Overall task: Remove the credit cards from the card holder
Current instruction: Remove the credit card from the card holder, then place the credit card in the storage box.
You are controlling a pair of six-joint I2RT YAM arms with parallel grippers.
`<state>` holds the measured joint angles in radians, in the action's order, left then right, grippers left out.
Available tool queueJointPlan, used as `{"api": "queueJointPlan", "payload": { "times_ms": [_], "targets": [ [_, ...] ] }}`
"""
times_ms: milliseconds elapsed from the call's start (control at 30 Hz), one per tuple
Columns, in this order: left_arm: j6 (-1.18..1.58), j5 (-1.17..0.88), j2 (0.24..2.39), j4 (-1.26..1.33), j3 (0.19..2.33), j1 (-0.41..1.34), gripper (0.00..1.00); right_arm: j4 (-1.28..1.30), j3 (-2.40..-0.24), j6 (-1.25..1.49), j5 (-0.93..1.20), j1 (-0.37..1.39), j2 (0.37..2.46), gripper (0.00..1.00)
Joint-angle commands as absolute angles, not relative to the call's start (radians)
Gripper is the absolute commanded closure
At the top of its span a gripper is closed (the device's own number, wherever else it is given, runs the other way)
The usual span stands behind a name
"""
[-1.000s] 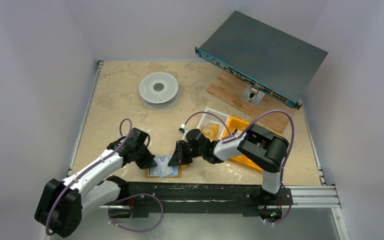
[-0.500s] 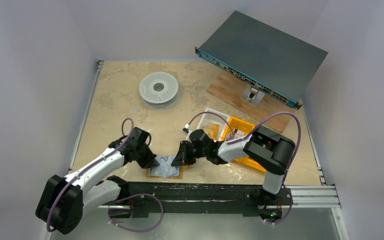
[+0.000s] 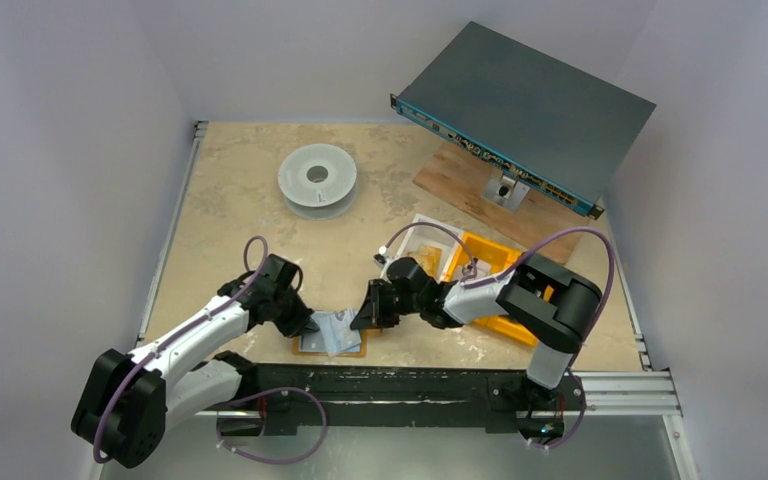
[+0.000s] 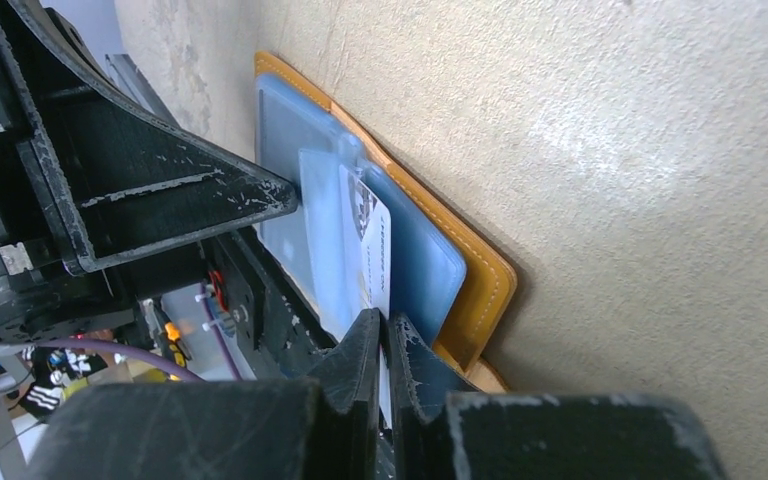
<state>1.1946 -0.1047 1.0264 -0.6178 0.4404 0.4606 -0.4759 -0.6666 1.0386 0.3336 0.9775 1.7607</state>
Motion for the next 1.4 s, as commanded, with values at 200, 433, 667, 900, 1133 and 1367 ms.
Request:
{"api": "queueJointPlan", "payload": {
  "times_ms": [200,433,667,900,1133,1367],
  "targets": [
    [1.16,-0.026,1.037,-0.694,0.444,0.461,1.0,-0.294,-0.688,0.964,0.221,0.959,1.644,1.0],
    [1.116,-0.015,0.999,-0.73,0.512,0.462,1.0,-0.234,-0.739,0.93,0.212,0.958,1.613,1.0],
    [1.046,-0.034,0.966,-0.752,0.589,0.462,0.9,-0.174,-0.766,0.919,0.201,0.959,1.546,1.0],
    [0.971,-0.077,0.895,-0.734,0.641,0.462,0.52,-0.086,-0.771,0.917,0.16,0.959,1.443,1.0],
    [0.891,-0.104,0.88,-0.754,0.71,0.462,0.22,0.049,-0.744,0.938,0.058,0.951,1.292,1.0],
    [0.85,-0.15,0.876,-0.74,0.732,0.462,0.18,0.316,-0.736,0.957,-0.085,0.888,1.094,1.0]
  ]
}}
